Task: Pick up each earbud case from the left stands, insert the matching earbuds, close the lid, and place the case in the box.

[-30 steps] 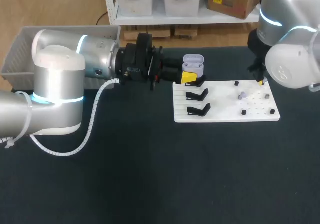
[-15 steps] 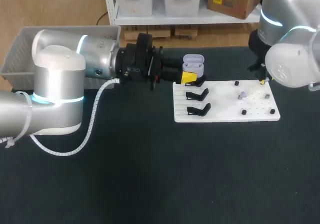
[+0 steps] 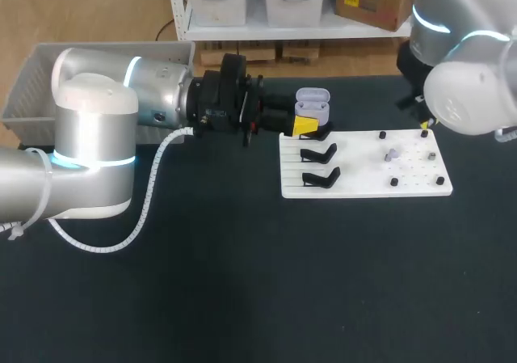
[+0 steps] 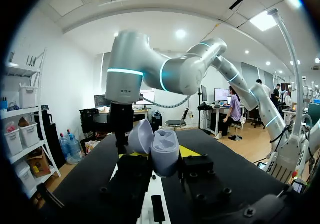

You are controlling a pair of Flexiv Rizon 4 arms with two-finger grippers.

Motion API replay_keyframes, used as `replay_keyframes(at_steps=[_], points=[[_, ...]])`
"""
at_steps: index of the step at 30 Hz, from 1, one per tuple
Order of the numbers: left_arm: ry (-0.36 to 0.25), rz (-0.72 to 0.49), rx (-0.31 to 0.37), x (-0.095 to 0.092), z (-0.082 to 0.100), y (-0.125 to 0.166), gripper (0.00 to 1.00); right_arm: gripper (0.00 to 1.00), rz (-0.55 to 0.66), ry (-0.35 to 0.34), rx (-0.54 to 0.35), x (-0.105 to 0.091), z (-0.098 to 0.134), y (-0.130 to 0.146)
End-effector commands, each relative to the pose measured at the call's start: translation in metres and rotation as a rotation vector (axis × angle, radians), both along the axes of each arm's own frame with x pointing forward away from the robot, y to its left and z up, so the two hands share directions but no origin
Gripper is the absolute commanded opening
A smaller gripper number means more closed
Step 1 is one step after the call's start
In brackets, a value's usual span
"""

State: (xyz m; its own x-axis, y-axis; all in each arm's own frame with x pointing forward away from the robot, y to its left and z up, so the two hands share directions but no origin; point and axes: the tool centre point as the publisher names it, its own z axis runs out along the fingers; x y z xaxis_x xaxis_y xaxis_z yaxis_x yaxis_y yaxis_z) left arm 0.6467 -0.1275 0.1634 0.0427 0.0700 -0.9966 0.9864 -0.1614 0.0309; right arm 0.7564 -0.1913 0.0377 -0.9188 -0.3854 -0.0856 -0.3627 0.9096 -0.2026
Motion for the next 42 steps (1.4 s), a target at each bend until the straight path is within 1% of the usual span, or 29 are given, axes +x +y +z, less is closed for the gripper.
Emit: replay_keyframes(at_steps=[1,5,7,8,10,11,28,30,32,33,34,35,36,37,38,39,41,42], points=[[-0.002,0.004,-0.002,-0.001,-0.001,0.000,0.00,0.00,-0.020,-0.016,-0.005,-0.033,0.039,0.009],[-0.002,0.004,-0.002,-0.001,-0.001,0.000,0.00,0.00,-0.058,0.012,-0.017,-0.050,0.067,0.023],[-0.002,0.004,-0.002,-0.001,-0.001,0.000,0.00,0.00,-0.073,0.023,-0.037,-0.058,0.078,0.032],[-0.002,0.004,-0.002,-0.001,-0.001,0.000,0.00,0.00,-0.089,0.018,-0.068,-0.062,0.083,0.035],[-0.002,0.004,-0.002,-0.001,-0.001,0.000,0.00,0.00,-0.113,0.029,-0.040,-0.068,0.092,0.041],[-0.002,0.004,-0.002,-0.001,-0.001,0.000,0.00,0.00,-0.125,0.035,-0.043,-0.071,0.095,0.043],[-0.002,0.004,-0.002,-0.001,-0.001,0.000,0.00,0.00,-0.125,0.035,-0.043,-0.071,0.095,0.043],[-0.002,0.004,-0.002,-0.001,-0.001,0.000,0.00,0.00,-0.184,0.030,-0.056,-0.078,0.103,0.053],[-0.002,0.004,-0.002,-0.001,-0.001,0.000,0.00,0.00,-0.280,0.024,-0.093,-0.087,0.113,0.063],[-0.002,0.004,-0.002,-0.001,-0.001,0.000,0.00,0.00,-0.326,0.029,-0.053,-0.091,0.118,0.067],[-0.002,0.004,-0.002,-0.001,-0.001,0.000,0.00,0.00,-0.377,0.032,-0.039,-0.096,0.124,0.070],[-0.002,0.004,-0.002,-0.001,-0.001,0.000,0.00,0.00,-0.400,0.022,-0.064,-0.101,0.128,0.073],[-0.002,0.004,-0.002,-0.001,-0.001,0.000,0.00,0.00,-0.424,0.031,-0.032,-0.106,0.132,0.076],[-0.002,0.004,-0.002,-0.001,-0.001,0.000,0.00,0.00,-0.455,0.028,-0.028,-0.110,0.136,0.079],[-0.002,0.004,-0.002,-0.001,-0.001,0.000,0.00,0.00,-0.477,0.021,-0.041,-0.115,0.140,0.083],[-0.002,0.004,-0.002,-0.001,-0.001,0.000,0.00,0.00,-0.495,0.026,-0.023,-0.119,0.144,0.088],[-0.002,0.004,-0.002,-0.001,-0.001,0.000,0.00,0.00,-0.539,0.014,-0.057,-0.128,0.151,0.097],[-0.002,0.004,-0.002,-0.001,-0.001,0.000,0.00,0.00,-0.553,0.015,-0.043,-0.132,0.155,0.102]])
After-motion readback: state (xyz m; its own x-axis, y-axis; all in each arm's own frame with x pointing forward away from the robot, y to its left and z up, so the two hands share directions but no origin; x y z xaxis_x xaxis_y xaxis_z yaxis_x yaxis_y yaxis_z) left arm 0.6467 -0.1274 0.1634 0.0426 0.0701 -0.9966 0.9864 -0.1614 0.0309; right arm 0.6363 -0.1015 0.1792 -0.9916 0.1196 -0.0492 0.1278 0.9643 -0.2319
